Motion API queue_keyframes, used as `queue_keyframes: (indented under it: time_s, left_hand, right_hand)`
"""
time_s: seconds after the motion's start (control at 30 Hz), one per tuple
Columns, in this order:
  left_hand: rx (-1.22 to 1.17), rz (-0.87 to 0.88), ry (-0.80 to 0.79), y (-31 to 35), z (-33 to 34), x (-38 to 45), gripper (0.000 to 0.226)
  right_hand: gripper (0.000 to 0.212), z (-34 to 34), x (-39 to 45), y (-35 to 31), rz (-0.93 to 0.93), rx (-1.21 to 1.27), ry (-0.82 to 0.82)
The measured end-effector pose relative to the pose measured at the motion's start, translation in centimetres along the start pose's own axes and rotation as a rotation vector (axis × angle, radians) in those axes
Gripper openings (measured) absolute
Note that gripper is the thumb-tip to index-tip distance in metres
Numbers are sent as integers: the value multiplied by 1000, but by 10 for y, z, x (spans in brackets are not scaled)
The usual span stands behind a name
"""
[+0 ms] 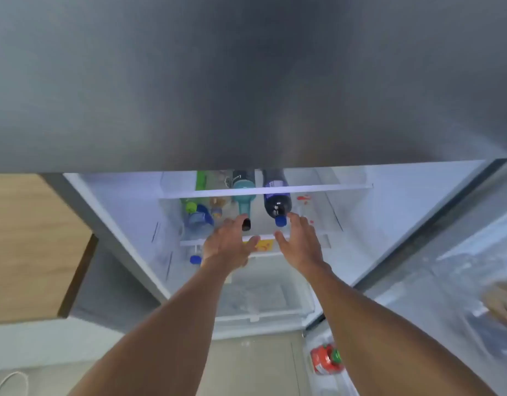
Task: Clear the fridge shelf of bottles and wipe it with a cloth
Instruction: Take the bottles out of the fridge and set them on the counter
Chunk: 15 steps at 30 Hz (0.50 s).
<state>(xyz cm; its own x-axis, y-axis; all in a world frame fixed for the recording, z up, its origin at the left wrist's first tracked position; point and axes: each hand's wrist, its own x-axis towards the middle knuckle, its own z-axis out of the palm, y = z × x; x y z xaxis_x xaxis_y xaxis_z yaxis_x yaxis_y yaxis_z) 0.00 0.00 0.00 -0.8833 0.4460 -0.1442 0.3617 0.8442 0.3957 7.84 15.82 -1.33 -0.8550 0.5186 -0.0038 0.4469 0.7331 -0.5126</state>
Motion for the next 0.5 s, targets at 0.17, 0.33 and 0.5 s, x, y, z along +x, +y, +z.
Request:
queue_keyframes:
  time_s: [0.17, 0.33, 0.5]
  left_hand:
    - [-260, -214, 66, -1, 37, 39, 65]
    - [-436, -352, 189, 8, 47, 32, 45]
    - [-632, -382, 304, 7, 25, -16, 34]
  right_hand:
    - [40, 31, 39, 8, 109, 162, 126]
    - [31, 40, 34, 1, 181, 318, 202]
    - [31, 29, -10, -12, 144, 339, 265]
